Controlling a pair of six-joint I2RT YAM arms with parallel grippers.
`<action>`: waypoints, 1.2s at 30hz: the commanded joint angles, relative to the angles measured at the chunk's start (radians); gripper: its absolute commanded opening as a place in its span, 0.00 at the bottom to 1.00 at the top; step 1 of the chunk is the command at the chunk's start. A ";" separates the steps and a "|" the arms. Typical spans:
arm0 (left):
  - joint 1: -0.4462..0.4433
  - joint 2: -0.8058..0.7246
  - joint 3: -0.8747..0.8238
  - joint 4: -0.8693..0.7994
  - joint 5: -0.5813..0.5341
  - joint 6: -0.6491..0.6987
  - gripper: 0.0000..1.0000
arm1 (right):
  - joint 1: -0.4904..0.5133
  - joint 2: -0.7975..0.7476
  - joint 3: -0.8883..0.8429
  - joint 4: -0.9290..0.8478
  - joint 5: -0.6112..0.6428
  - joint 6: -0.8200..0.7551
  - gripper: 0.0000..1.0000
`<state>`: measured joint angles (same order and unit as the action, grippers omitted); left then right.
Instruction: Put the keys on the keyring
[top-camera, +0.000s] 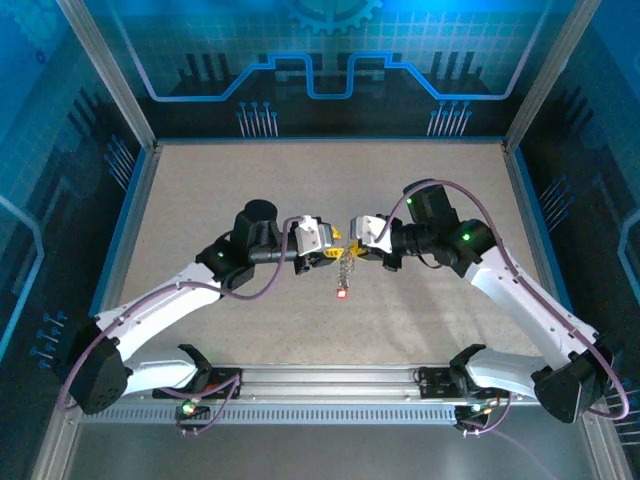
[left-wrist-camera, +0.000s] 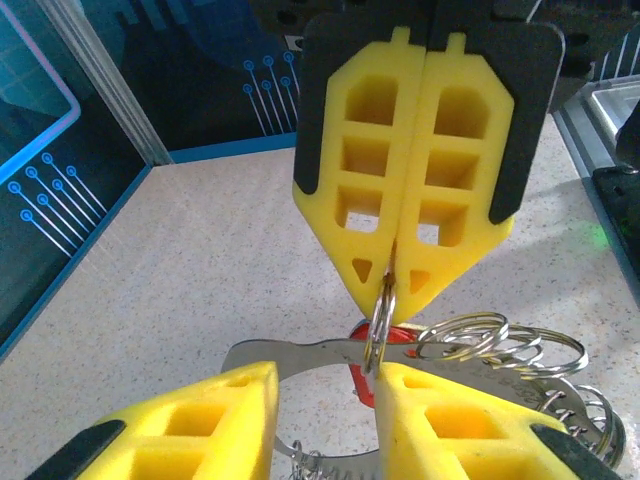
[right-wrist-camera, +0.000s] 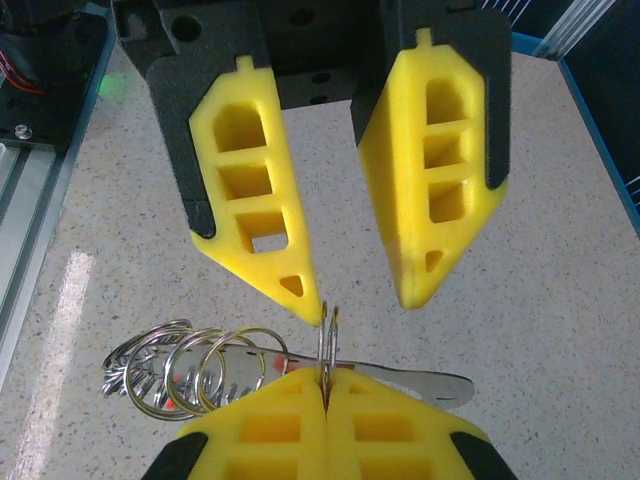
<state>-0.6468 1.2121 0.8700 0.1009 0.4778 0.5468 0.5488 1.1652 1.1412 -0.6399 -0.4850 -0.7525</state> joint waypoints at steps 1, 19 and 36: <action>0.010 0.009 0.047 -0.015 0.042 -0.021 0.32 | 0.013 -0.005 0.032 -0.012 -0.016 0.006 0.00; -0.013 0.062 0.120 -0.126 0.055 0.059 0.14 | 0.034 0.008 0.037 -0.004 -0.014 -0.001 0.00; -0.026 0.042 0.123 -0.140 0.036 0.094 0.00 | 0.030 -0.003 0.018 0.015 -0.004 0.007 0.11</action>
<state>-0.6659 1.2655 0.9680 -0.0620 0.5205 0.6308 0.5648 1.1786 1.1412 -0.6361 -0.4549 -0.7532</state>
